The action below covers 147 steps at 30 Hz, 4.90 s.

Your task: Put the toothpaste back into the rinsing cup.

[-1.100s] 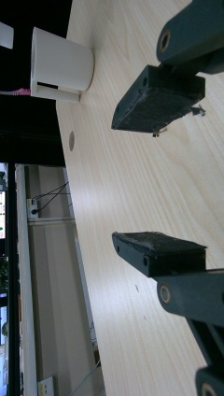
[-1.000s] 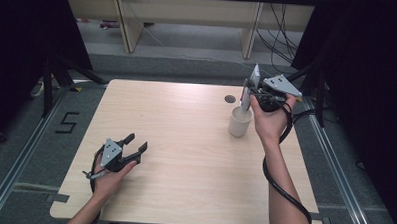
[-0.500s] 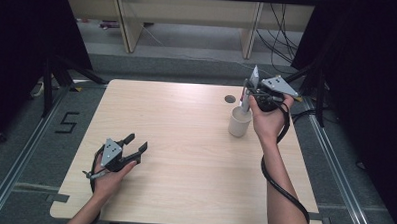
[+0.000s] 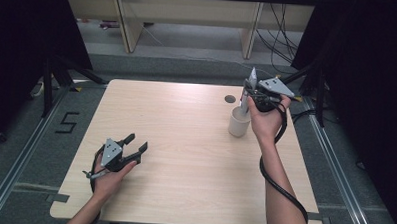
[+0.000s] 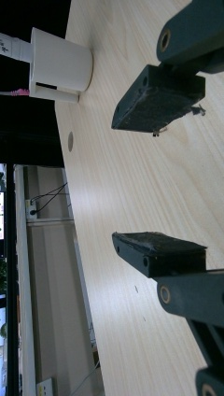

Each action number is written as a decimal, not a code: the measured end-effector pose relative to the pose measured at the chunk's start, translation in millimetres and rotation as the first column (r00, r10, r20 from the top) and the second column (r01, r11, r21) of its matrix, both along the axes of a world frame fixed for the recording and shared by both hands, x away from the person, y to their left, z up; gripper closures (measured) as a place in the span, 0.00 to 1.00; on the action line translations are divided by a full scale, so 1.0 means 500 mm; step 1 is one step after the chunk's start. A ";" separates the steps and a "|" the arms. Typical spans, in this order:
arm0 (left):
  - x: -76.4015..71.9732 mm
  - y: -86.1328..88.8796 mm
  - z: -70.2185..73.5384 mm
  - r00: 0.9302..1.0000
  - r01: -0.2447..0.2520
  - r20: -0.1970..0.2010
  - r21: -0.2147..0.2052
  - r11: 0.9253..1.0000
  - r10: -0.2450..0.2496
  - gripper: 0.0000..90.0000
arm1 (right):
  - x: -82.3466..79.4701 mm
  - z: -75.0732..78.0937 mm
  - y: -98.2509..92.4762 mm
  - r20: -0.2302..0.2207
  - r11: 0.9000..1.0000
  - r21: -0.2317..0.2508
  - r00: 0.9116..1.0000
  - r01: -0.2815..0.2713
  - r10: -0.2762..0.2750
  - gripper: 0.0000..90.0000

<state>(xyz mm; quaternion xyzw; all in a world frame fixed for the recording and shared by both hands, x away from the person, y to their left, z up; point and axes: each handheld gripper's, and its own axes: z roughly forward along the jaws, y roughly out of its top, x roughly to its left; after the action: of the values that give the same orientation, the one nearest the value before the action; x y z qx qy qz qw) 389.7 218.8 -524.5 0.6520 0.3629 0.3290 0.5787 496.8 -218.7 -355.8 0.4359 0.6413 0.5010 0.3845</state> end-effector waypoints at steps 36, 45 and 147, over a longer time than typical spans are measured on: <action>0.000 0.000 0.000 1.000 0.001 0.000 0.005 1.000 -0.001 0.42 | 0.020 -0.062 0.002 -0.050 1.000 -0.008 0.999 0.013 -0.014 0.86; 0.000 0.000 0.000 1.000 0.001 -0.001 0.005 1.000 -0.001 0.42 | 0.025 -0.076 0.005 -0.057 1.000 -0.008 0.998 0.016 -0.016 0.86; 0.000 -0.001 0.000 1.000 0.005 0.000 0.007 1.000 -0.005 0.42 | 0.024 -0.158 -0.004 -0.136 0.999 -0.037 0.990 0.016 -0.021 0.82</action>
<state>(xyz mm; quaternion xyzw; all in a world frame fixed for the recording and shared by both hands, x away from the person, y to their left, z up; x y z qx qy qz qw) 389.8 218.5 -524.4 0.6550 0.3601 0.3287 0.5773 508.7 -220.7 -434.7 0.4682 0.6709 0.4547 0.3520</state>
